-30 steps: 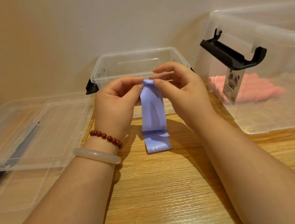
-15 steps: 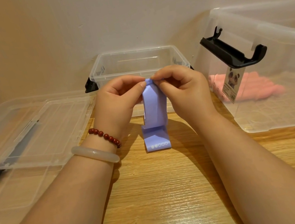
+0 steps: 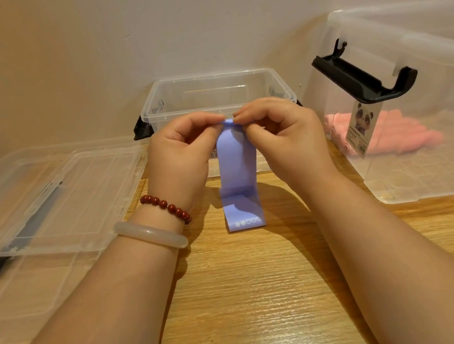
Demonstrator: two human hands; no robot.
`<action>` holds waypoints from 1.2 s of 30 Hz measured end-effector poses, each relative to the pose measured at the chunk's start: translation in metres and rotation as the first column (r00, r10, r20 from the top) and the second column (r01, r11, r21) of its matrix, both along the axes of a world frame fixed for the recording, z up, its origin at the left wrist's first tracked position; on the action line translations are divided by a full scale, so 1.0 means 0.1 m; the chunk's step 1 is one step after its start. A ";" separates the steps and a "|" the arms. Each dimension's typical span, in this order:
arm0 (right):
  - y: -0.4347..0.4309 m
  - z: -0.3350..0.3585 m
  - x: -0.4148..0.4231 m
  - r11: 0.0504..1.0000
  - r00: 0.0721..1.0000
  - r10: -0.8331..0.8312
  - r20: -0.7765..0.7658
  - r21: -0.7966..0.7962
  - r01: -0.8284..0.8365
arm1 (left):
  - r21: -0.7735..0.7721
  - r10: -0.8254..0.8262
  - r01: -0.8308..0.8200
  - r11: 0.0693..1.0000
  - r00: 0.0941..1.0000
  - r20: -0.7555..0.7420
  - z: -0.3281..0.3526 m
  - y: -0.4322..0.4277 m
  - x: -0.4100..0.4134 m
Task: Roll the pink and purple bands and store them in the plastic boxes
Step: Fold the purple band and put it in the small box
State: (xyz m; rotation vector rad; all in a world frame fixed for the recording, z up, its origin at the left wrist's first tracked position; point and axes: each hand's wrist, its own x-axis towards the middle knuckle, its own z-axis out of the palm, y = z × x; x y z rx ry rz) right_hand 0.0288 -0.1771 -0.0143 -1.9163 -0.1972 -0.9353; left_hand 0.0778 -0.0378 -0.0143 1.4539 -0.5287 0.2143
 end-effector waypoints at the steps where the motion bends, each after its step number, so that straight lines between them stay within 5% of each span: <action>1: 0.00 0.00 0.00 1.000 1.000 -0.001 -0.001 0.021 0.001 | 0.004 0.007 -0.007 1.000 1.000 0.015 0.00 0.00 -0.01; 7: 0.03 0.01 -0.01 0.988 0.989 0.034 -0.143 0.156 -0.012 | 0.041 0.030 -0.034 0.999 0.996 0.087 0.00 0.01 -0.02; 18: 0.01 0.03 -0.02 0.974 0.990 0.060 -0.126 0.222 -0.031 | 0.009 -0.058 0.058 0.998 0.997 -0.052 0.02 0.00 -0.03; 30: 0.01 0.00 0.01 0.976 0.983 0.064 -0.170 0.218 -0.026 | 0.064 0.052 -0.054 0.997 0.998 0.035 0.00 0.03 0.00; 36: 0.00 0.00 0.00 0.966 0.993 0.048 -0.112 0.257 -0.018 | 0.034 -0.056 0.057 0.998 0.997 -0.050 -0.01 0.01 -0.01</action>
